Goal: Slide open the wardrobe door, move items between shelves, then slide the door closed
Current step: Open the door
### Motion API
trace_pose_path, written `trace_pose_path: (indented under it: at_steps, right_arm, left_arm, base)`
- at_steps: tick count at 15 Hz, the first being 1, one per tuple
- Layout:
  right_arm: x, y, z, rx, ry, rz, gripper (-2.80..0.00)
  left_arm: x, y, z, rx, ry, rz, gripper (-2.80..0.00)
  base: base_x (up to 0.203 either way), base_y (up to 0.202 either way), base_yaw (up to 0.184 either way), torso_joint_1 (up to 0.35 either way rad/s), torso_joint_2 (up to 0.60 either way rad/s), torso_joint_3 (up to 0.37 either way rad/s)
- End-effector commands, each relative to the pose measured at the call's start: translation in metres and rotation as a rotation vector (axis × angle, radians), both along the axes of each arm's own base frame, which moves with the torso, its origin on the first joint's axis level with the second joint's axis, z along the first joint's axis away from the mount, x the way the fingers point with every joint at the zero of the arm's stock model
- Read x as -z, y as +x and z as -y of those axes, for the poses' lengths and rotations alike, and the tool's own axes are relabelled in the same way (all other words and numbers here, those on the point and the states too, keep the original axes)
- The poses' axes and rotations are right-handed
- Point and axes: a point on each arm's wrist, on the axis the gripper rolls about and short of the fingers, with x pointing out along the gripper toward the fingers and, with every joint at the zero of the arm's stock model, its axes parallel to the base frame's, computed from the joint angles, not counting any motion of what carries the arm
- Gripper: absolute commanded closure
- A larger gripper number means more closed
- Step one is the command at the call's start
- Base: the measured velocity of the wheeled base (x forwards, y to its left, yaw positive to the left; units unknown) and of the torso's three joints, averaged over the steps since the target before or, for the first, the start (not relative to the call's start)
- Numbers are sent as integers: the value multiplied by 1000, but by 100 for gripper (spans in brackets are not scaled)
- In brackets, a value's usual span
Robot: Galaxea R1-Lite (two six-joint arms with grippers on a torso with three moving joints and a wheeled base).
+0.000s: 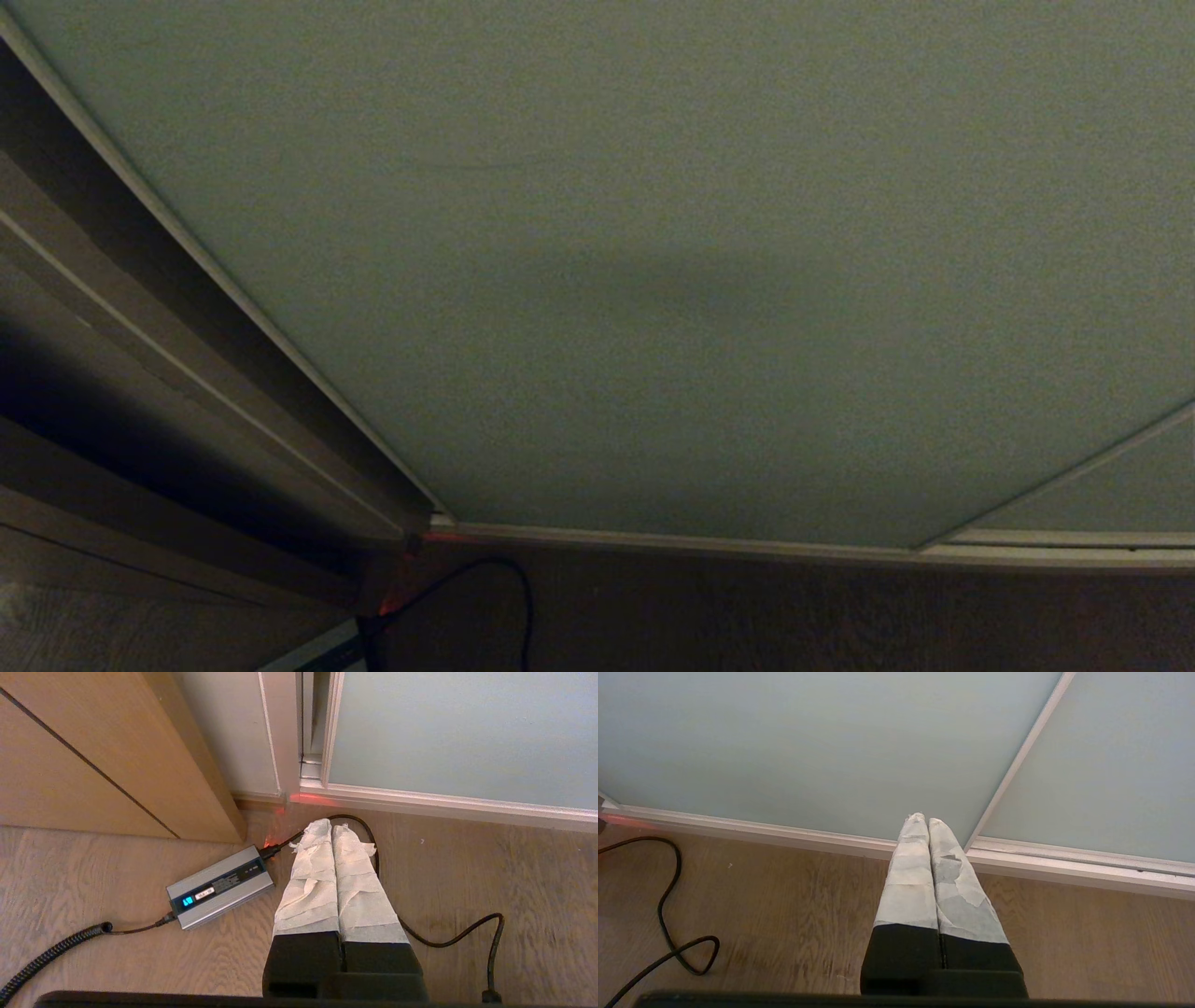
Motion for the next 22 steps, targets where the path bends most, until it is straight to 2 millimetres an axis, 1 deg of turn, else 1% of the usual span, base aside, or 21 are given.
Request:
trace_pose_path:
  at_steps: [1, 19, 20, 22]
  right_arm:
    - [1, 0, 0, -1, 0, -3, 0]
    - [1, 0, 0, -1, 0, -3, 0]
    - [1, 0, 0, -1, 0, -3, 0]
    - [1, 0, 0, -1, 1, -3, 0]
  left_arm:
    - [0, 0, 0, -1, 0, 0, 0]
    - [1, 1, 0, -5, 12, 3, 0]
    - [-4, 1, 0, -3, 29, 35, 0]
    - [-19, 1, 0, 9, 82, 174, 0]
  base:
    - [0, 0, 0, 0, 0, 0]
    - [0, 0, 0, 0, 0, 0]
    - [0, 0, 0, 0, 0, 0]
    - [0, 0, 0, 0, 0, 0]
